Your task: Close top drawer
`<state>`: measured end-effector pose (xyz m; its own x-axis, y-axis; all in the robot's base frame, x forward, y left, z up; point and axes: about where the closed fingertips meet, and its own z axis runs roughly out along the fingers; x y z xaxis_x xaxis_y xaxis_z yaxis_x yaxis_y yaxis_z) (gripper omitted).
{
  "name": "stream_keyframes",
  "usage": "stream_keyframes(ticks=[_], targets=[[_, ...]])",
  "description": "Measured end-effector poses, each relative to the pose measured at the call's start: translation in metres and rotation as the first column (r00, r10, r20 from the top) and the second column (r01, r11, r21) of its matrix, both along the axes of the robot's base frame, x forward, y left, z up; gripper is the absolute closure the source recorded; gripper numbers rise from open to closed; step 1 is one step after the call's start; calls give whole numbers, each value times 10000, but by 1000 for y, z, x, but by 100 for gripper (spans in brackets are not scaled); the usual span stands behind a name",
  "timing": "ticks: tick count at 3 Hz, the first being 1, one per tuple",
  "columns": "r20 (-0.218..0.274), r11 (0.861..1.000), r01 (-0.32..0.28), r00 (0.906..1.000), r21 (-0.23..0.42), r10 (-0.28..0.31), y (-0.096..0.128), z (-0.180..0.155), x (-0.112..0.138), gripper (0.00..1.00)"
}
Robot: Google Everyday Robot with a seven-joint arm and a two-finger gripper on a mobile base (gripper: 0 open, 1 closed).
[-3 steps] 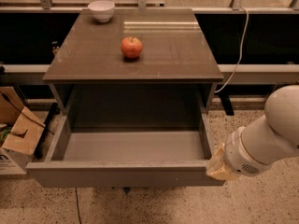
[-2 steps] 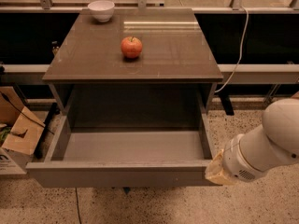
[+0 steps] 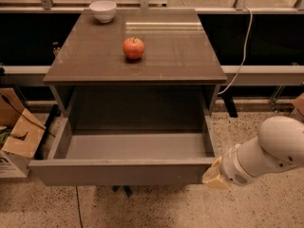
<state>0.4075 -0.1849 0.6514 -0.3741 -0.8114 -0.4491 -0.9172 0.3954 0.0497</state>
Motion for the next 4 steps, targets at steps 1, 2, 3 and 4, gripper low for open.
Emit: stream_keyframes(ticks=[1,2,3,4], targets=[[-2,10000,19,10000,21,-19,0,-1,1,100],[116,9998,30,9999,190,-32,0,-12,21,100],[117,9998,31,9999,191,-33,0,-12,21,100],[1180,9954,411,9917,867,-512,9,-11,39,100]])
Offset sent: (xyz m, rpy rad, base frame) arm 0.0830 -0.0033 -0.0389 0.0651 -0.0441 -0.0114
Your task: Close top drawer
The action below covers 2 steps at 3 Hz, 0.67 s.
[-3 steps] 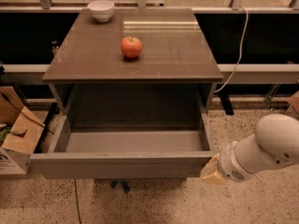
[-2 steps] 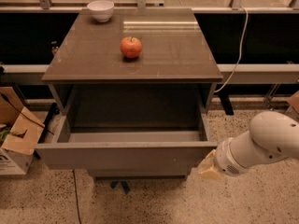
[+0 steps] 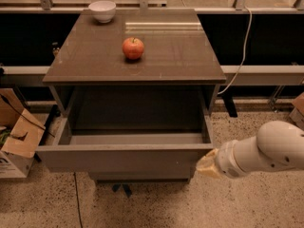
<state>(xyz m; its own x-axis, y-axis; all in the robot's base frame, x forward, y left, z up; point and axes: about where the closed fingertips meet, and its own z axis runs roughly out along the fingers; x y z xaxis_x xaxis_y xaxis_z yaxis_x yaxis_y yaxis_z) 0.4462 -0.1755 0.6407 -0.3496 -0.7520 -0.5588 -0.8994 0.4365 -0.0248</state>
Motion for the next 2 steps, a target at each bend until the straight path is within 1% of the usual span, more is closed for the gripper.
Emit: stream_keyframes(ticks=[1,2], targets=[[1047,9984,-6,9945,557,-53,16,6,31,100],[1048,9984,-6,9945,558,-53,16,6,32,100]])
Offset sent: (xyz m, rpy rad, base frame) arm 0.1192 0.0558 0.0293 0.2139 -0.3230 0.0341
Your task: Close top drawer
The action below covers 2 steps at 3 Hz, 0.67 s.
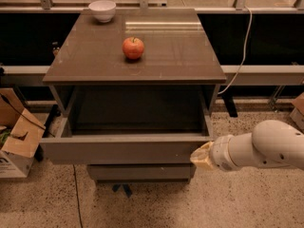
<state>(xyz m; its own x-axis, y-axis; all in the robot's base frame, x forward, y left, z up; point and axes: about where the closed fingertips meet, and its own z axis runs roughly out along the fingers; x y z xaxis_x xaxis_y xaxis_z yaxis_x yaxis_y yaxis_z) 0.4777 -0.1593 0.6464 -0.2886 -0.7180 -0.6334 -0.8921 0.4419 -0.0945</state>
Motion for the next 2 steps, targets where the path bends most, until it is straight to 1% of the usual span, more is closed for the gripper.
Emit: stream_keyframes(ticks=[1,2], targets=[[828,9979,-166,9965,633,113,15,11,38,100],[921,9973,-200,9957,706,135,17,13,43,77]])
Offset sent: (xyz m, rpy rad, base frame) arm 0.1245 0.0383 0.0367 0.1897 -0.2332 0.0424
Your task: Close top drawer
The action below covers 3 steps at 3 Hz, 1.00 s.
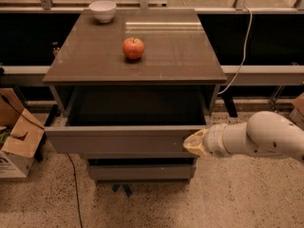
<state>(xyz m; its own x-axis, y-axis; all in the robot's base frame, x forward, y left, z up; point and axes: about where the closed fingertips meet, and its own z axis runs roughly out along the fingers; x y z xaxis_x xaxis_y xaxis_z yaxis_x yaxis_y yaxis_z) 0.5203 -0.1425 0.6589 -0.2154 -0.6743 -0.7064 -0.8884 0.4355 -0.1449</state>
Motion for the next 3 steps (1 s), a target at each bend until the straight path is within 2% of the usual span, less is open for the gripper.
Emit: stream_keyframes(ticks=[1,2,3], targets=[[589,9987,-207,9981,472,179,13,11,39,54],[619,9985,-219,9979,496,188,13,12,41,31],[806,9969,-385,9962,693,329,22,17,66,8]])
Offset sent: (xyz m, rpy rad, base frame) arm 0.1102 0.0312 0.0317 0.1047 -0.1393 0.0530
